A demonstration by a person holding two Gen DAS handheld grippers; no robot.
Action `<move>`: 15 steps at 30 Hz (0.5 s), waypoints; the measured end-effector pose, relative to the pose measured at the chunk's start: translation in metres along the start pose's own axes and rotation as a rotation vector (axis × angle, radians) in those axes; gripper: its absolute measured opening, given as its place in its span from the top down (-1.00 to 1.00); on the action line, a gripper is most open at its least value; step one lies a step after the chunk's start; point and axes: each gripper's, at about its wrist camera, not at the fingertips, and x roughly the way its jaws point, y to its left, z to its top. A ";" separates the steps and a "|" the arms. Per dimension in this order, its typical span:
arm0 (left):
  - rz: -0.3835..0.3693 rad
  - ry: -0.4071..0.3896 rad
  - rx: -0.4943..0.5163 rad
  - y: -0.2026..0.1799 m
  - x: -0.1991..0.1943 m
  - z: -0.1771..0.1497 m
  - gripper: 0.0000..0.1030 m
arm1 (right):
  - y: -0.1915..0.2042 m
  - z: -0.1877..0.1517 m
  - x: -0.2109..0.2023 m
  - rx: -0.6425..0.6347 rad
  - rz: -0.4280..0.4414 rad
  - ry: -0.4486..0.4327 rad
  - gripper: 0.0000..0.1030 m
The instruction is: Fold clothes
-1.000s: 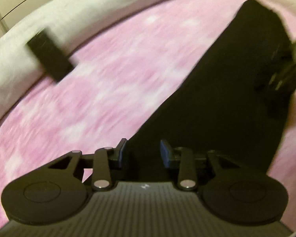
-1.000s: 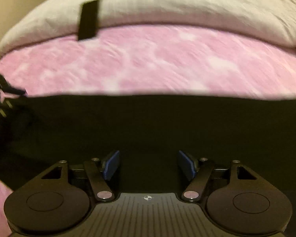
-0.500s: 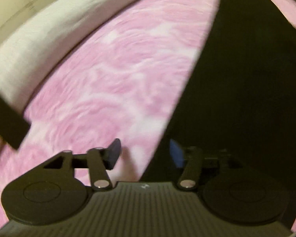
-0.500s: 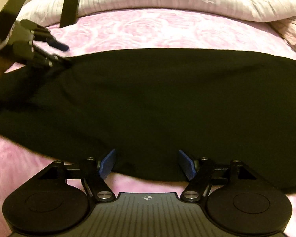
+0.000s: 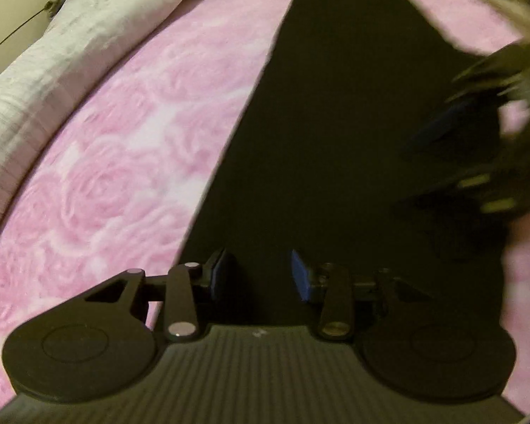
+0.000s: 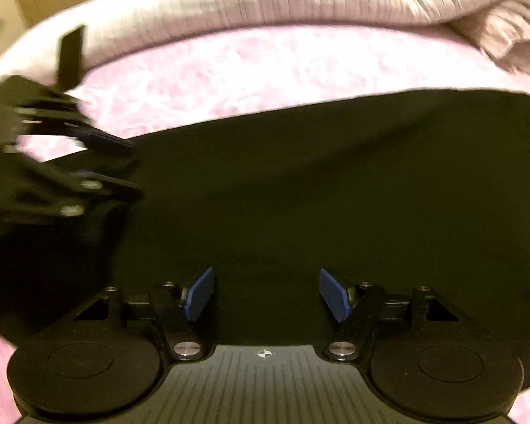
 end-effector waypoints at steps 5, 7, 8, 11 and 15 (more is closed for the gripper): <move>0.094 0.041 -0.127 0.053 0.005 0.004 0.00 | -0.044 -0.024 -0.034 0.056 -0.018 0.017 -0.34; 0.121 0.034 -0.125 0.051 -0.002 0.016 0.35 | -0.057 -0.021 -0.046 0.094 -0.020 0.009 -0.34; 0.128 0.024 -0.125 0.047 -0.006 0.024 0.41 | -0.064 -0.019 -0.052 0.113 -0.022 0.004 -0.34; 0.074 -0.032 -0.100 0.020 -0.008 0.055 0.41 | -0.078 -0.012 -0.057 0.131 -0.030 -0.033 -0.34; -0.050 -0.047 -0.018 -0.028 0.021 0.092 0.35 | -0.096 -0.023 -0.054 0.096 -0.041 -0.020 -0.34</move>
